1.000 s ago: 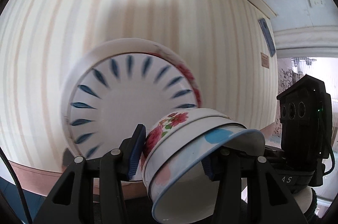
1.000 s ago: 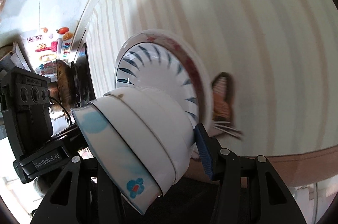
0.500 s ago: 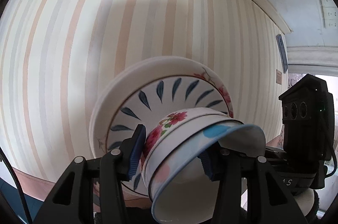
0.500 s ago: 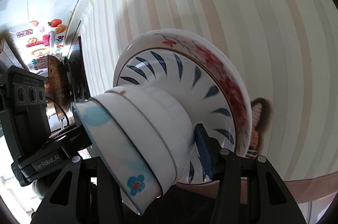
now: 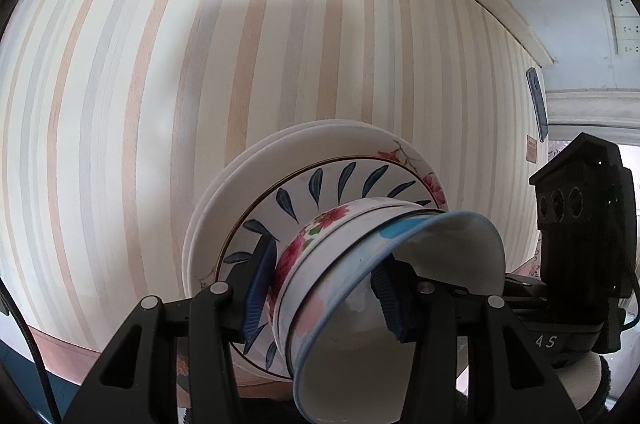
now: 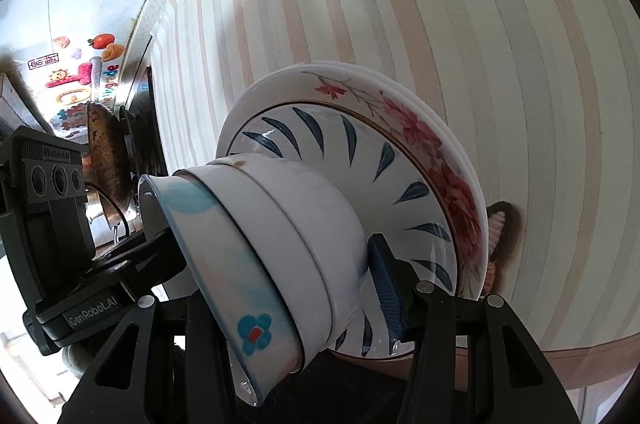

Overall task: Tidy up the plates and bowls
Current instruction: 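Lower the bowl stack onto the blue-striped plate with both grippers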

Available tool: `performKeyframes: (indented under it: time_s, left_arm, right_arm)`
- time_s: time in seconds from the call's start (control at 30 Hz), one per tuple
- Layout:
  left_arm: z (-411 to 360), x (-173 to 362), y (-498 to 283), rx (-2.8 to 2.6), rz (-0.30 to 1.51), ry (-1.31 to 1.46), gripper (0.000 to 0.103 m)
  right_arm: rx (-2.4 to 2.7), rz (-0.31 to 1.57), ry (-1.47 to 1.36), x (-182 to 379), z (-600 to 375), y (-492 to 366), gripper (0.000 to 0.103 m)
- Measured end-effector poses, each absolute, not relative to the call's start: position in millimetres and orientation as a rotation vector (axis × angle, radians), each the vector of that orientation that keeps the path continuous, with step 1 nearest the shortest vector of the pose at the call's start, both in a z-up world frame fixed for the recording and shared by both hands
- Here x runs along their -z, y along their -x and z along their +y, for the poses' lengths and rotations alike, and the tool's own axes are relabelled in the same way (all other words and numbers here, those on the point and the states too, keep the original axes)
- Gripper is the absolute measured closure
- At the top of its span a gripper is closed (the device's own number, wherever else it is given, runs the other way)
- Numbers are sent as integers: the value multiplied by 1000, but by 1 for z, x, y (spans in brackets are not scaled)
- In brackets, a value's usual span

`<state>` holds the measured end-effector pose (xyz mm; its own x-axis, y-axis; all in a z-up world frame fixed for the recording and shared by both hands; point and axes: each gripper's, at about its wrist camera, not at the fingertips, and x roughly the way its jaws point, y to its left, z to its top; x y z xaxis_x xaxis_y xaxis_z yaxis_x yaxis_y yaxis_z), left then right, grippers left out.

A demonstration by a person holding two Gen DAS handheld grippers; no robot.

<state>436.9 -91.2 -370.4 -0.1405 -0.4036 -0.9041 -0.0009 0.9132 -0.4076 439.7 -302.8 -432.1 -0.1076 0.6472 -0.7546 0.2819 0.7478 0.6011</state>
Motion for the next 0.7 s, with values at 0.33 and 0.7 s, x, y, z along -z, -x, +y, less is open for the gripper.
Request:
performKeyframes:
  time_s: [0.33,0.7]
  left_arm:
    - [-90,356,-428,351,1652,272,59]
    - [-87,313,-404,314,1506,120,57]
  right_arm:
    - [-338,1653,-682,415,-303,-434,50]
    - [-256,1537,-489,360,-302,-407,31]
